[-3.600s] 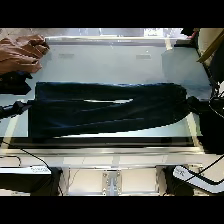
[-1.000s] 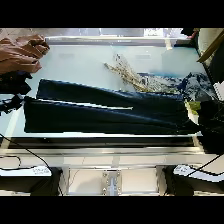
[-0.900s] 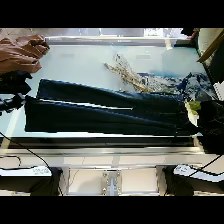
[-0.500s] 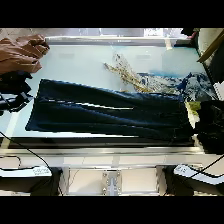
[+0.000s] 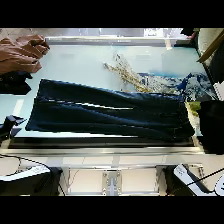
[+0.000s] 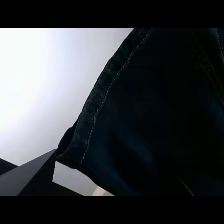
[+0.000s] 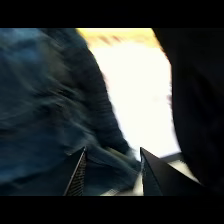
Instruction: Fold the clothes and pants, and hang the long-sleeved shirts on hangers.
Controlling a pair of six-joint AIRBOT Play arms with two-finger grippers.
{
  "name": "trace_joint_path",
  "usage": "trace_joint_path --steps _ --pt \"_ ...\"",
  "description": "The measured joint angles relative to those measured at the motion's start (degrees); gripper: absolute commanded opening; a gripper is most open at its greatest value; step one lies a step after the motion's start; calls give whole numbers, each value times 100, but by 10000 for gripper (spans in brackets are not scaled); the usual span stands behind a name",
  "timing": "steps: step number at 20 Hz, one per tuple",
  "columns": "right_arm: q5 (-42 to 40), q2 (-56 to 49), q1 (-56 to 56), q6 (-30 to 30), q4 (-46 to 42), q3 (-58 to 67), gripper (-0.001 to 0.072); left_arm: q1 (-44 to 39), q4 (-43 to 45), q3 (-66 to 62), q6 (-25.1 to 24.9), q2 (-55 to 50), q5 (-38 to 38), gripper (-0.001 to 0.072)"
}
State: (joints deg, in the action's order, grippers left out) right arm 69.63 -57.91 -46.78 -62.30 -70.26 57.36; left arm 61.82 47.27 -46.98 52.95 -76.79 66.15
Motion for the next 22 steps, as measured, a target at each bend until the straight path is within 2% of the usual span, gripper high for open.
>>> trace_joint_path --steps 6,7,8,9,10,11,12,13,17,19,22 --pt "179 114 2 7 673 46 370 247 -424 640 -173 28 -39 689" --pt "208 120 2 7 726 46 370 219 -538 726 -177 28 -146 640" --pt "243 120 2 7 752 46 370 170 -625 796 -177 31 -236 509" --pt "251 127 2 7 769 46 370 96 -695 868 -188 31 -374 423" --pt "280 129 2 7 804 46 370 9 -750 920 -192 31 -498 406" --pt "293 127 2 7 820 46 370 -111 -811 968 -192 31 -638 349" --pt "317 129 2 7 824 46 370 -238 -861 999 -192 31 -767 46" --pt "352 129 2 7 837 46 370 -348 -885 1021 -192 31 -876 19" --pt "527 131 2 24 844 46 369 -514 -887 1062 -195 111 -960 18" --pt "621 142 2 81 756 48 370 -391 -472 1071 -87 245 -776 19" --pt "750 157 -2 140 407 48 370 -26 487 1075 350 485 -570 19"
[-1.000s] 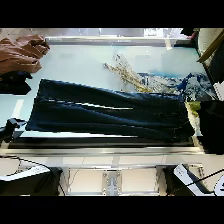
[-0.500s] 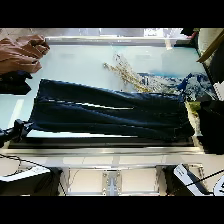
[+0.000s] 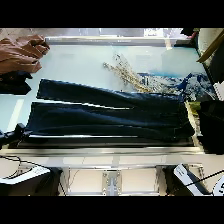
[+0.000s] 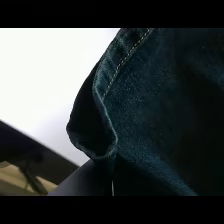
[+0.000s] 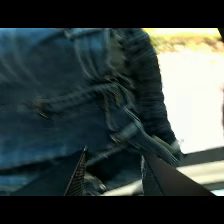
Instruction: Fold the clothes and pants, and hang the long-sleeved shirts on hangers.
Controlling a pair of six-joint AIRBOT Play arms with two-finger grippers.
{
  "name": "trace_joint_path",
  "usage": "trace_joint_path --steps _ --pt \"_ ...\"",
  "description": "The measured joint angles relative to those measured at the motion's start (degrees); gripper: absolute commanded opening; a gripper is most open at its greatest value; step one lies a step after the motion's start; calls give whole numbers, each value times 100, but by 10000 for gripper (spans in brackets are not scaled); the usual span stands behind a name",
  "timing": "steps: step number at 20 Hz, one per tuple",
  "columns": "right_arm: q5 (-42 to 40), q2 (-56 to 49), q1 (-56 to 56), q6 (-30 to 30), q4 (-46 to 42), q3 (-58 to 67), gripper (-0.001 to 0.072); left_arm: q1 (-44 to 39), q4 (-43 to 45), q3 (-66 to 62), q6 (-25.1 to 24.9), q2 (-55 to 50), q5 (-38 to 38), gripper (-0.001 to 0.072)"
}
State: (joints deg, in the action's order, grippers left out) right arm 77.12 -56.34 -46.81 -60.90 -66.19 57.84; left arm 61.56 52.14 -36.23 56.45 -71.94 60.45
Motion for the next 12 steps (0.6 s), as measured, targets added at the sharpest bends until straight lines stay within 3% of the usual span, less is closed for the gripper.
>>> trace_joint_path --steps 1,2,4,5,9,12 --pt "35 0 0 11 -127 -2 370 116 199 0 83 61 35 20" --pt "57 7 0 24 -208 0 371 223 321 0 181 107 72 78" --pt "33 7 0 37 -323 -2 416 337 348 0 223 164 96 720" --pt "-7 4 0 44 -326 -2 451 374 306 0 234 184 153 705" --pt "-323 4 0 52 -111 -2 451 437 -212 -282 229 227 568 704" --pt "-826 -55 0 50 299 -2 445 396 -1519 -955 11 260 636 689"
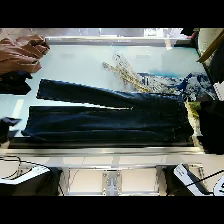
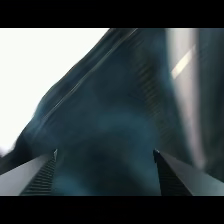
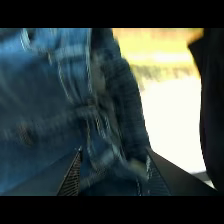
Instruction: Fold the clothes and pants, and hang the long-sleeved shirts on hangers.
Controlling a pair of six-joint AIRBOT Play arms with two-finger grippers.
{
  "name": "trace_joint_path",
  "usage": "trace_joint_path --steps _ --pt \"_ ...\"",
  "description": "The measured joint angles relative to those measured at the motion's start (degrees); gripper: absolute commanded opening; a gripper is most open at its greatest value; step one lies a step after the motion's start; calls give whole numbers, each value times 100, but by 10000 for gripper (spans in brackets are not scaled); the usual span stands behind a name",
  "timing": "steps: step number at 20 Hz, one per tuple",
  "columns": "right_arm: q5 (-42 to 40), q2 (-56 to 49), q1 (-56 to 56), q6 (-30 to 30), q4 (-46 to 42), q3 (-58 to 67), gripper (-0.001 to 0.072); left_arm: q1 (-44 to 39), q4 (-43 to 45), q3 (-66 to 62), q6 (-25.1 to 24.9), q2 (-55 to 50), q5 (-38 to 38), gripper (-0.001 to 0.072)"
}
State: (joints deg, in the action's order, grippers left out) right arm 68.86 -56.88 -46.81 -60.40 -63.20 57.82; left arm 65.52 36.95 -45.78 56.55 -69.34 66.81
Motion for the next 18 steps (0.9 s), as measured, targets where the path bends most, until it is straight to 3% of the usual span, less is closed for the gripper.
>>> trace_joint_path --steps 2,3,4,5,6,8,10,13,18 --pt "-350 -153 7 -39 444 0 445 -269 -916 -638 -238 -2 -420 688" --pt "-470 -256 20 -66 684 2 445 -494 -1154 -1016 -317 -31 -673 652" --pt "-586 -382 48 -87 929 2 445 -741 -1211 -1373 -374 -74 -883 518" --pt "-684 -498 101 -105 1097 2 445 -1038 -1139 -1759 -374 -153 -1143 321" --pt "-798 -616 173 -125 1241 2 445 -1338 -931 -2105 -254 -267 -1397 283" --pt "-1091 -857 391 -177 1436 2 445 -1961 -330 -2769 74 -667 -1727 284" --pt "-1440 -1062 623 -208 1534 7 446 -2465 83 -3318 531 -1248 -1790 411" --pt "-1777 -1429 782 -260 1502 129 476 -2868 407 -4013 1228 -2304 -1362 490" --pt "-1513 -2391 817 -317 1325 927 519 -3110 590 -4750 1668 -3657 -503 490"
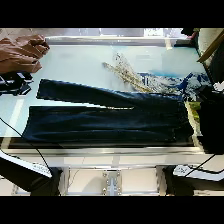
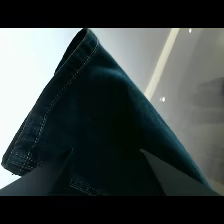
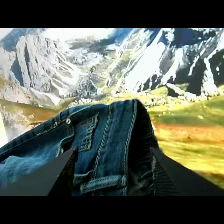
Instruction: Fold the clothes and pants, and hang the long-sleeved shirts on hangers.
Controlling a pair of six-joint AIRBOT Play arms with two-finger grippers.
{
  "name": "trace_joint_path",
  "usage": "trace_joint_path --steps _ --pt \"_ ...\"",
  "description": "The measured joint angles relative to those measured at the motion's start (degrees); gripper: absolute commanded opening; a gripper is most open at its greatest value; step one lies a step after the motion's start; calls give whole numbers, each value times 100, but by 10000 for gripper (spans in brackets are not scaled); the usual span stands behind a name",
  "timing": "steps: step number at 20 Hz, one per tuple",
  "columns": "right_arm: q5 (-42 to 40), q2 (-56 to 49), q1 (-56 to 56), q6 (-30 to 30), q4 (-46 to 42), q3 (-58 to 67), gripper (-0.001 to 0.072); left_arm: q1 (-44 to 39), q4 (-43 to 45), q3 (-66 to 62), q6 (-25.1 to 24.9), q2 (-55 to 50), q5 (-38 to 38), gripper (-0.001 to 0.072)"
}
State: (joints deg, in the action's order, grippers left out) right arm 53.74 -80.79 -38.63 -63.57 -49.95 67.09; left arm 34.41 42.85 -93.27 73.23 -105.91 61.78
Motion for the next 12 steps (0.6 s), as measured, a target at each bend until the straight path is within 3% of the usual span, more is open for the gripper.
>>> trace_joint_path --steps 2,12 --pt "162 -413 4 -61 -42 380 546 -74 63 -98 52 -221 90 490" --pt "844 -1937 155 -66 -118 1029 547 -177 732 -203 509 -450 612 478"
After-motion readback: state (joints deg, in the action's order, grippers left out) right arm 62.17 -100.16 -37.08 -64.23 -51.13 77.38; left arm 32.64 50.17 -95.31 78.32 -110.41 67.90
